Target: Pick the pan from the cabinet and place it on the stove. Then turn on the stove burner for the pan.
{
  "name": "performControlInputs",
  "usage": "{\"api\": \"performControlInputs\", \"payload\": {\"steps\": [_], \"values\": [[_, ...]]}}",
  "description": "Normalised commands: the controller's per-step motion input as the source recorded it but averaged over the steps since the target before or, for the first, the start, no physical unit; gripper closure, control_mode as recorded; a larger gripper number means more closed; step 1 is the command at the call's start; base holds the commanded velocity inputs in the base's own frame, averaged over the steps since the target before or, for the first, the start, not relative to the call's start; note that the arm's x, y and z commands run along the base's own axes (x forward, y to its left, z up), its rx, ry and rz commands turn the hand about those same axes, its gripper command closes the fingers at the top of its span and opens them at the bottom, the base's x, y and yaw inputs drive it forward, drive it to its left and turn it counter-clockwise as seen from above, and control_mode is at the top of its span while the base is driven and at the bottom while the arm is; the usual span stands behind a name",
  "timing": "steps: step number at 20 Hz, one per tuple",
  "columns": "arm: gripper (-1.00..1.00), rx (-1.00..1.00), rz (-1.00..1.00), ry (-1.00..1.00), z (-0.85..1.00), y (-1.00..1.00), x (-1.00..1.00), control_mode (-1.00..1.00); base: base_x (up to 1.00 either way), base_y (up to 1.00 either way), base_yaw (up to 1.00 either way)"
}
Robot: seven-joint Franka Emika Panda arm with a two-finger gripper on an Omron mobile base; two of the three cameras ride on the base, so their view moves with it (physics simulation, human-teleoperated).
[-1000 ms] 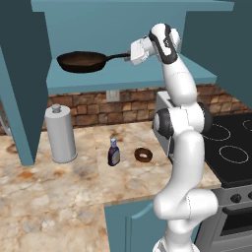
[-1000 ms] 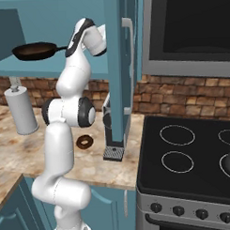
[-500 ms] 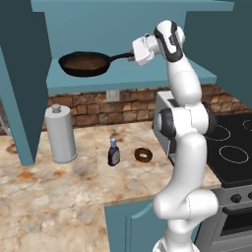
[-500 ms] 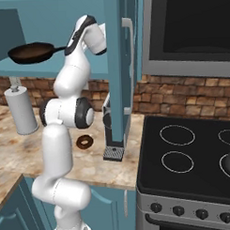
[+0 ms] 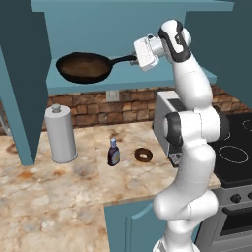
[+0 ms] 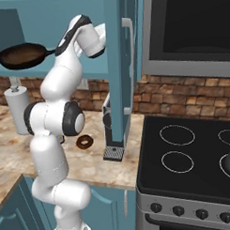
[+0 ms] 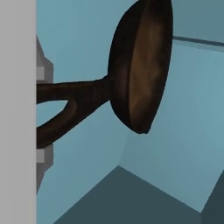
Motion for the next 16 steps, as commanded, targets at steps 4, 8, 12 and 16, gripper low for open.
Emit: {"api": "performControlInputs", "payload": {"steps": [4, 8, 12, 16], "values": [[1.0, 0.0, 0.0, -0.16, -0.18, 0.18, -0.66, -1.0, 0.0, 0.0, 0.0], [1.0, 0.0, -0.03, -0.11, 0.0, 0.03, -0.87, -1.0, 0.0, 0.0, 0.0], [1.0, 0.0, -0.05, -0.12, 0.0, 0.01, -0.9, -1.0, 0.0, 0.0, 0.0], [1.0, 0.01, -0.11, -0.14, 0.0, 0.01, -0.88, -1.0, 0.0, 0.0, 0.0]]}}
